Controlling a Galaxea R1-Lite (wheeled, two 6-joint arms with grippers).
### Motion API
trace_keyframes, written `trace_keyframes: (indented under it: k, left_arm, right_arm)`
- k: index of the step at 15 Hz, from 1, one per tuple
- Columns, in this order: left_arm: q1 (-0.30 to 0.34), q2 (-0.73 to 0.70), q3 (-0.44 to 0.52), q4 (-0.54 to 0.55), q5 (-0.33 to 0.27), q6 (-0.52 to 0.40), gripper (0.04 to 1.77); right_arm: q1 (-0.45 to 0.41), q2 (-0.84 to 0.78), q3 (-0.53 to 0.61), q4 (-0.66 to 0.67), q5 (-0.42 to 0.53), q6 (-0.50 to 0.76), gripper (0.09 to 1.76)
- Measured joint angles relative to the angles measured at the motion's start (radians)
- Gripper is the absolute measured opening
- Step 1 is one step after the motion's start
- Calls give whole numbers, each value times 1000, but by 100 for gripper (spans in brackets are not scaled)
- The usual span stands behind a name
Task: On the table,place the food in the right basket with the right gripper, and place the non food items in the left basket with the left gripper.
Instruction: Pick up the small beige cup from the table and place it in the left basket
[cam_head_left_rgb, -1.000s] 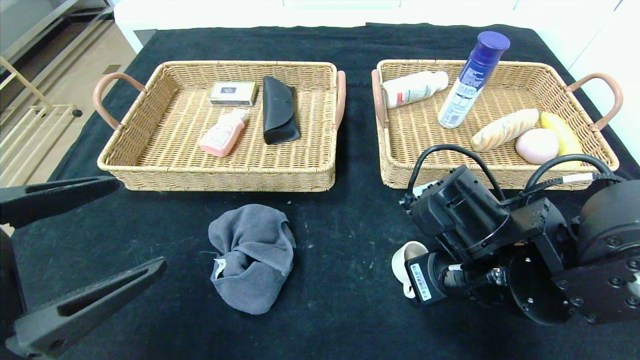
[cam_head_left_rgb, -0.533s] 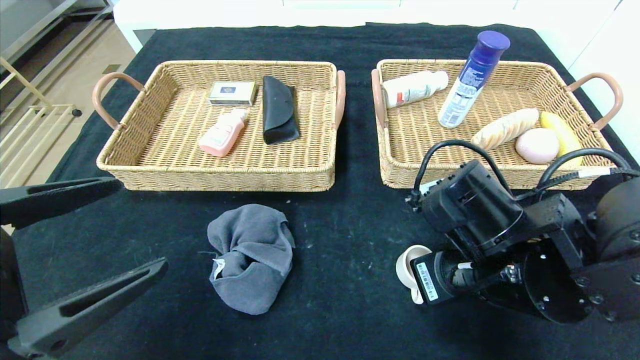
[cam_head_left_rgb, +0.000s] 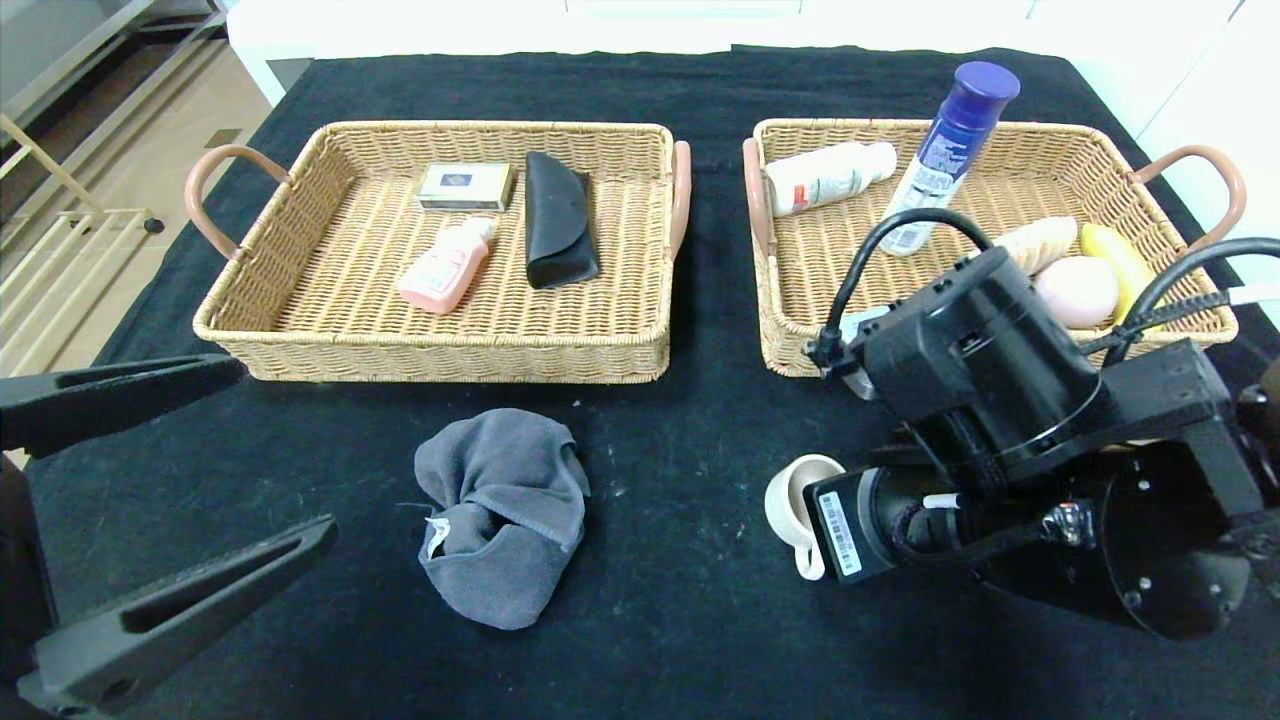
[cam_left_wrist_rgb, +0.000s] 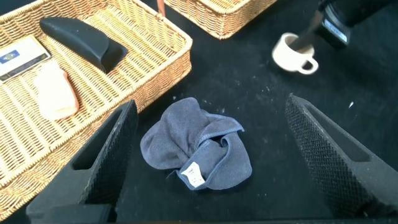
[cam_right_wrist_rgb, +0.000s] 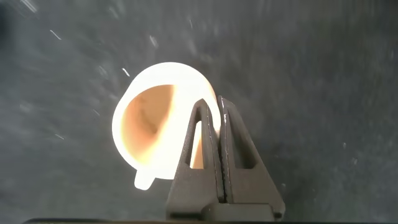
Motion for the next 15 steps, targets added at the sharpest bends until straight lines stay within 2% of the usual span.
trace_keyframes:
  k: [8,11,15]
  left_arm:
    - [0,-5,-1,1,0,0,172]
    - [0,0,-1,1,0,1,172]
    - [1,8,0,0,0,1,172]
  right_arm:
    - [34,105,-212,-148,-1,-51,12]
    - [39,151,-268,-278,0,-84,12]
    - [48,201,-283,-428,1,-163,12]
